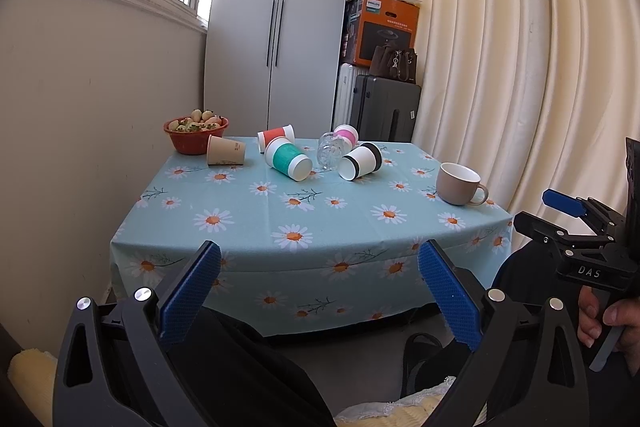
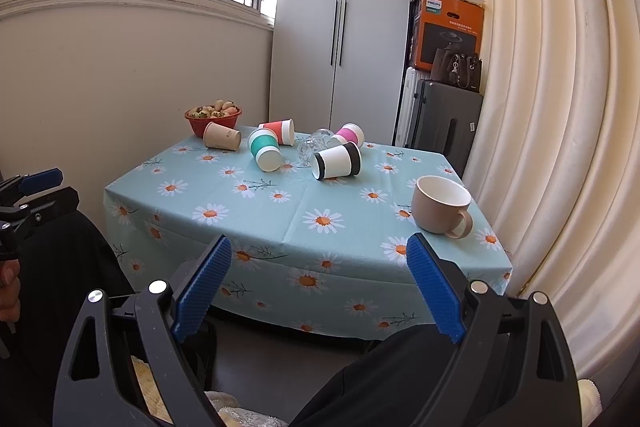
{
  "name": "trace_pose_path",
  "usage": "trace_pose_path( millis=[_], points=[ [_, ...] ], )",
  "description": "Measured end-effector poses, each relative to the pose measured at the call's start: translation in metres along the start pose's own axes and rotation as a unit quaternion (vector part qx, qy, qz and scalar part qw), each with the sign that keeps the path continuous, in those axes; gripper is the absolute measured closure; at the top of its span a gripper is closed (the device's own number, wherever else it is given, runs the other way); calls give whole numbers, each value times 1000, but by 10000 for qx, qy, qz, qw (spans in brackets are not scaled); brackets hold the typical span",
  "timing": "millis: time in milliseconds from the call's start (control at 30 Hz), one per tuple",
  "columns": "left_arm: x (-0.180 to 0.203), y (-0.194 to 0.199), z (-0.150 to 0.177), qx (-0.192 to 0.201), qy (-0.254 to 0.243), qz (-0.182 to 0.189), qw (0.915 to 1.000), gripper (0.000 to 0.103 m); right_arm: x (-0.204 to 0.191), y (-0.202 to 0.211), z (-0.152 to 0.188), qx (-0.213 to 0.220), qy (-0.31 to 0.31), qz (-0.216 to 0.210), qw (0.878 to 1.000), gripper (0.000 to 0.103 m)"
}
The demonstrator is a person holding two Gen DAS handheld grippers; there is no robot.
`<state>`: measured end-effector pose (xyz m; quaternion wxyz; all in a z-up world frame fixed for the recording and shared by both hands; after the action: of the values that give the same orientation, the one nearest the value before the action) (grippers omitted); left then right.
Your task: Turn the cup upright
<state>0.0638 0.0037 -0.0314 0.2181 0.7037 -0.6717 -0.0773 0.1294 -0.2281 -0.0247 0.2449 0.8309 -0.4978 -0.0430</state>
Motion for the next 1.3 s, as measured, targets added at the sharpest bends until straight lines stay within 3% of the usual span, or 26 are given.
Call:
trace_pose_path(
  millis=[1300],
  points=[
    [-2, -1, 1, -10, 49, -8, 10000, 7, -1, -4, 2, -94, 9, 27, 10000, 12]
  ],
)
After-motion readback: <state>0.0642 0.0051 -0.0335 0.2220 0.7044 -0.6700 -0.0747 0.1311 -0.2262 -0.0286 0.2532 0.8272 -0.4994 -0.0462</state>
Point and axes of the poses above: each gripper's, at about its wrist camera, not at the fingertips, and y roughly against the way its jaws point, x to its right, z to its underside, the point moved 7 cm from there along -y, roughly the way its jaws point, and after that the axes turned 6 degrees about y, right-handed, at the moved point
